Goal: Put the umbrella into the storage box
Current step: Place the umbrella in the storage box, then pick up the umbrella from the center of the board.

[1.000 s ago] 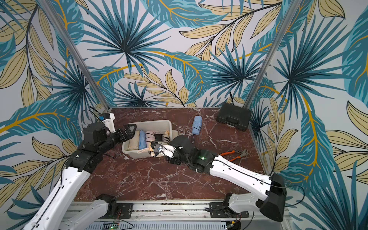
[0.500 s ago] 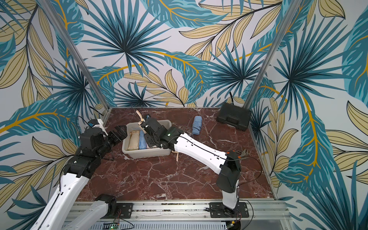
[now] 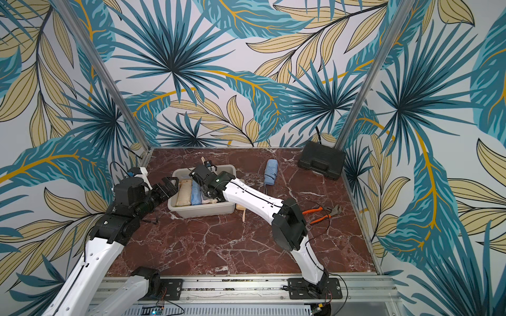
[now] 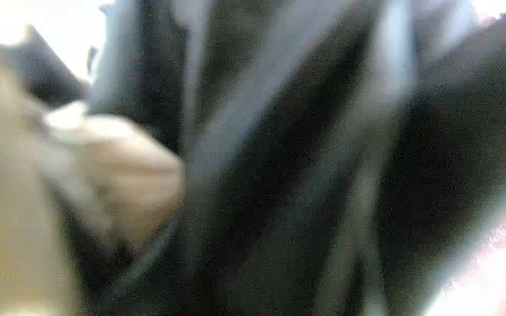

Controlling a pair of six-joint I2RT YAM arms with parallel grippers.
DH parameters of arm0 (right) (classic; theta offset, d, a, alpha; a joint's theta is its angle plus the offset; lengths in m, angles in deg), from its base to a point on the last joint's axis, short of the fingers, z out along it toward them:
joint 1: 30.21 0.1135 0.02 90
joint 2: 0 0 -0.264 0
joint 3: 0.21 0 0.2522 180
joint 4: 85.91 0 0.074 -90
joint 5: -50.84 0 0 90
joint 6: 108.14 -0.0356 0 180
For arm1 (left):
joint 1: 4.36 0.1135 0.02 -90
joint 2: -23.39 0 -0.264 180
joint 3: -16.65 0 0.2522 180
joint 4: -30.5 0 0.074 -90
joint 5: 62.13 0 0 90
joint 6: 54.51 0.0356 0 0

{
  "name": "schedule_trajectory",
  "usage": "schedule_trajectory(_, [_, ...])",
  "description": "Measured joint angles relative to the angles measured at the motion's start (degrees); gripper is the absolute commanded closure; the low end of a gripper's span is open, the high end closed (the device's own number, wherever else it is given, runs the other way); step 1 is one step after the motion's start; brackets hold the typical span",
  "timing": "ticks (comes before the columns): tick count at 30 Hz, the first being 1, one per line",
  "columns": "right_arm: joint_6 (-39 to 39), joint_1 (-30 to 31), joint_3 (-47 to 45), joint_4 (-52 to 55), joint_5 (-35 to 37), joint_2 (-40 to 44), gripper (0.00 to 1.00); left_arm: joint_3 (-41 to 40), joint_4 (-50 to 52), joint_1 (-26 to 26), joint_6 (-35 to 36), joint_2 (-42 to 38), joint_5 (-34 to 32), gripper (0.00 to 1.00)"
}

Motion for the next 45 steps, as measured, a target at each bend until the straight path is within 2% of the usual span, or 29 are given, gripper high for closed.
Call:
schedule_trajectory(4, [-1.46, -0.87, 2.14, 0.87, 0.31, -3.17, 0.66, -0.70, -0.09, 0.00, -0.70, -0.24, 0.33, 0.00])
schedule_trajectory(7, [-2.62, -0.94, 2.19, 1.73, 0.31, -4.50, 0.61, -1.46, -0.07, 0.00, -1.20, -0.35, 0.52, 0.00])
schedule_trajectory(12, [-4.61, -0.87, 2.08, 2.80, 0.28, -5.11, 0.33, -1.77, -0.13, 0.00, -1.51, -0.33, 0.92, 0.00])
schedule_trajectory(15, [-5.20, -0.90, 2.08, 2.69, 0.50, -5.11, 0.25, -1.77, -0.15, 0.00, -1.79, -0.28, 1.22, 0.00])
schedule_trajectory(26, [-2.12, -0.90, 2.10, 0.61, 1.62, -2.97, 0.22, -1.77, -0.98, 0.00, -1.88, 0.20, 1.44, 0.00])
schedule_trajectory(35, [6.01, -1.95, 0.68, -2.43, 2.82, 10.58, 0.22, -1.77, -3.61, 0.00, -0.68, 2.69, 1.44, 0.00])
schedule_trajectory(40, [8.96, -5.60, -4.68, -3.37, 4.90, 17.31, 0.21, -1.75, -6.29, 0.02, 0.46, 4.17, 1.42, 0.00])
schedule_trajectory(45, [9.25, -12.96, -11.85, -3.63, 5.73, 19.12, 0.15, -1.73, -9.75, 0.02, 1.05, 5.68, 1.27, 0.00])
